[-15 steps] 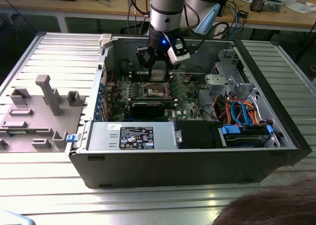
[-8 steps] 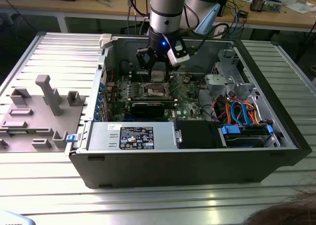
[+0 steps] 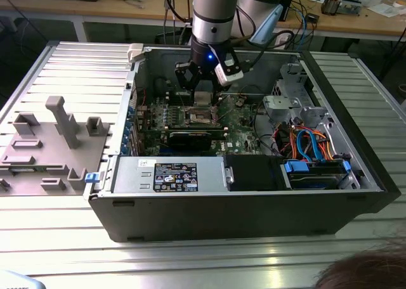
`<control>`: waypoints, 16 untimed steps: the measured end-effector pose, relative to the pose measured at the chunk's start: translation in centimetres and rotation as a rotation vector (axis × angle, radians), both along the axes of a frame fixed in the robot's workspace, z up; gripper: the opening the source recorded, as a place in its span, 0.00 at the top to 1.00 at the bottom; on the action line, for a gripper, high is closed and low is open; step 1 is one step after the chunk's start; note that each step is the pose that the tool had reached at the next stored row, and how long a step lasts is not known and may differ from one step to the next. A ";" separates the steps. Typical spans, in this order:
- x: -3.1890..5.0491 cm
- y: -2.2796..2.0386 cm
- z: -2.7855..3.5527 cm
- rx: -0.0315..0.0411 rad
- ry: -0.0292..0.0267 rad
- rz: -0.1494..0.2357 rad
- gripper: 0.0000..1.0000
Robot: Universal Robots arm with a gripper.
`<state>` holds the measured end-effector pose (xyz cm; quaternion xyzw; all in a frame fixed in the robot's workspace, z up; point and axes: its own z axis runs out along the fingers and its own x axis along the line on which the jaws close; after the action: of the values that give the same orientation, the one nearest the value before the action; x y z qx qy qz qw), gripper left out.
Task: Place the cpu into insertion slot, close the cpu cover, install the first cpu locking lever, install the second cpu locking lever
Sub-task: 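Place the cpu into insertion slot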
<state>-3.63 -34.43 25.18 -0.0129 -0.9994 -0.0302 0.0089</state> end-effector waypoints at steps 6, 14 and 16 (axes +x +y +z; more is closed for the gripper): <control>0.00 0.00 -0.13 0.0001 0.0000 0.000 0.46; 0.00 0.00 -0.26 0.0000 0.0000 0.000 0.46; 0.00 0.00 -0.30 0.0000 0.0001 0.000 0.46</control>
<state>-3.64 -34.43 24.88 -0.0129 -0.9994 -0.0302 0.0089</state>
